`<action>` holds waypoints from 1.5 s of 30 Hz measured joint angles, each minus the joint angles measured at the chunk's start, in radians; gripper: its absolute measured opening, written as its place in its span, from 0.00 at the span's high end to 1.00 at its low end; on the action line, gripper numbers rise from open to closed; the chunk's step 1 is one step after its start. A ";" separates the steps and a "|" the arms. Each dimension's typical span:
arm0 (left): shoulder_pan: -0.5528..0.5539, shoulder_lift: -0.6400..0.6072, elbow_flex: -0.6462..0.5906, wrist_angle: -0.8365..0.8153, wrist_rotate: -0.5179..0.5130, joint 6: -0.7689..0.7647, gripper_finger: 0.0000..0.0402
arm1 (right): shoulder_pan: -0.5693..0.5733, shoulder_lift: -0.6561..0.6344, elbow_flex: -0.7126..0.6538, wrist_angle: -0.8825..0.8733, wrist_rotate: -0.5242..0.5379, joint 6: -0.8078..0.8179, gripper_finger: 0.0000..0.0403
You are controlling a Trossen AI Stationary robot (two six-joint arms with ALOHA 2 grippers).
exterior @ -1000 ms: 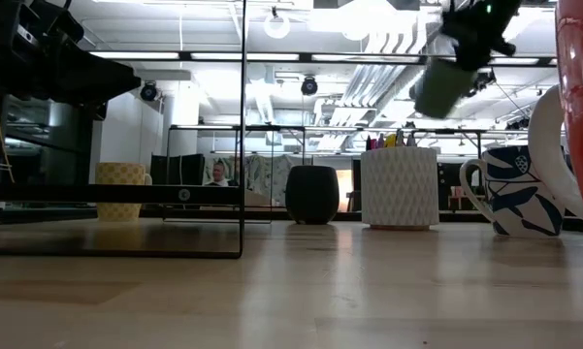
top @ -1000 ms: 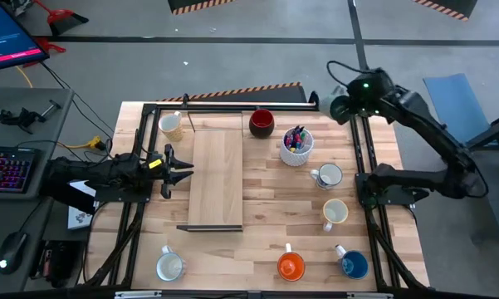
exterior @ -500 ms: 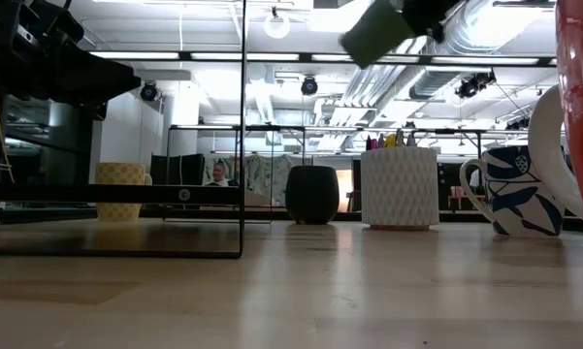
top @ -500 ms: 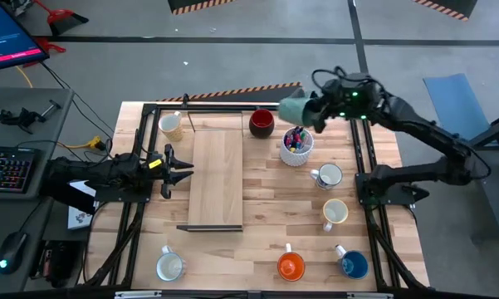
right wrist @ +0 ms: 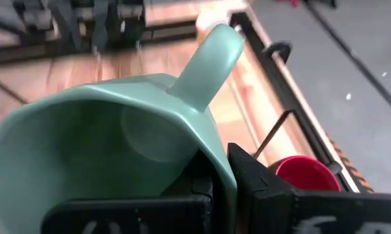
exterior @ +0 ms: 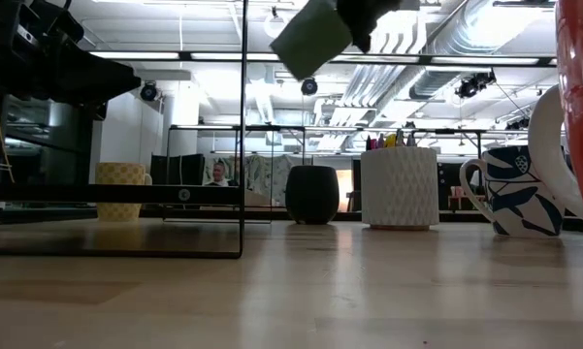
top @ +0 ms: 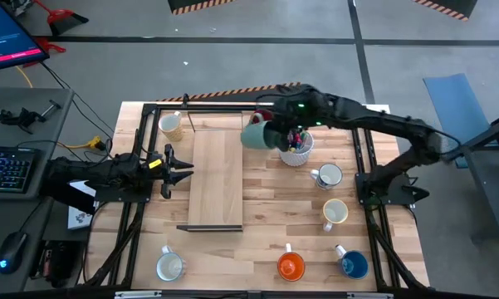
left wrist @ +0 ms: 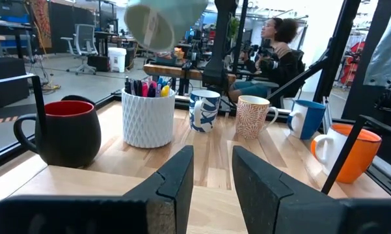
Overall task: Place coffee mugs
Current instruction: Put the green mug on the shelf
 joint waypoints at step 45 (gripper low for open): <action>0.000 0.000 0.000 0.000 0.000 0.000 0.76 | 0.191 0.679 0.591 -0.353 -0.046 -0.194 1.00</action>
